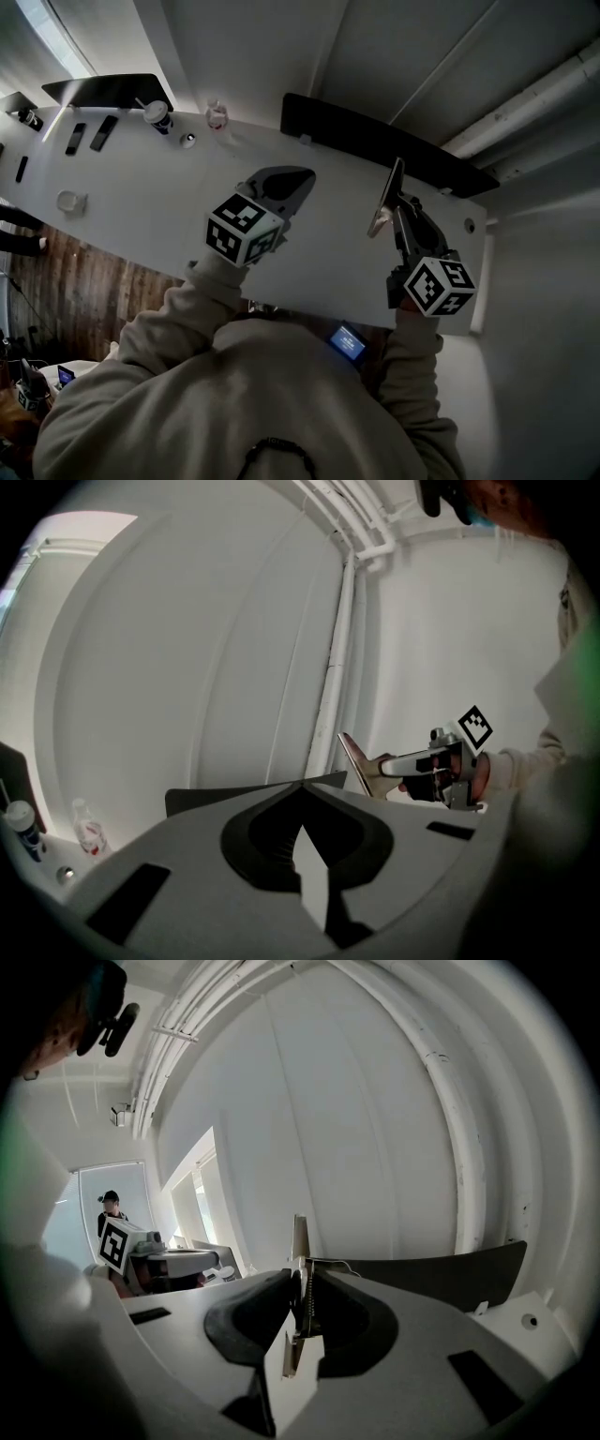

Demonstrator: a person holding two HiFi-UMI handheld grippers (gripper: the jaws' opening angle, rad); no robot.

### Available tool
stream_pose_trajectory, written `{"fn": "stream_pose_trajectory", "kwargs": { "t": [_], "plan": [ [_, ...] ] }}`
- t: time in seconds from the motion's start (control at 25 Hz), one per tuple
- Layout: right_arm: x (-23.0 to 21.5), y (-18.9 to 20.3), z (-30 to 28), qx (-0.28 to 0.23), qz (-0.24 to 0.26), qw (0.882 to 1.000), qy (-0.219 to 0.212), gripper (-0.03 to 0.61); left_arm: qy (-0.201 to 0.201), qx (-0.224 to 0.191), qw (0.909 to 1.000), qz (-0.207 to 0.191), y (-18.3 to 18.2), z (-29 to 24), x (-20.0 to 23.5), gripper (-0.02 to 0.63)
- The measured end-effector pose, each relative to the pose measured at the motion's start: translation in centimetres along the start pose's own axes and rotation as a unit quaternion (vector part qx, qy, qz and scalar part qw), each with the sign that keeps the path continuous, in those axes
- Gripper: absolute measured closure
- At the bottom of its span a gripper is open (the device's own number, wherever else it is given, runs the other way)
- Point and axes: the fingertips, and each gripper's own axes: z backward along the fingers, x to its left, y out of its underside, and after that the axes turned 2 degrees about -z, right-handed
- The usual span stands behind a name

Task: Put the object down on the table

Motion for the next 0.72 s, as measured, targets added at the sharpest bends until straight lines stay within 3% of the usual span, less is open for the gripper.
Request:
{"fn": "stream_pose_trajectory", "kwargs": {
  "t": [0.72],
  "plan": [
    [-1.2,3.6,-1.2,0.038,-0.019,0.999,-0.003,0.488,0.003,0.031,0.9993,0.020,4.0,-1.4,-0.5,0.617]
  ]
}}
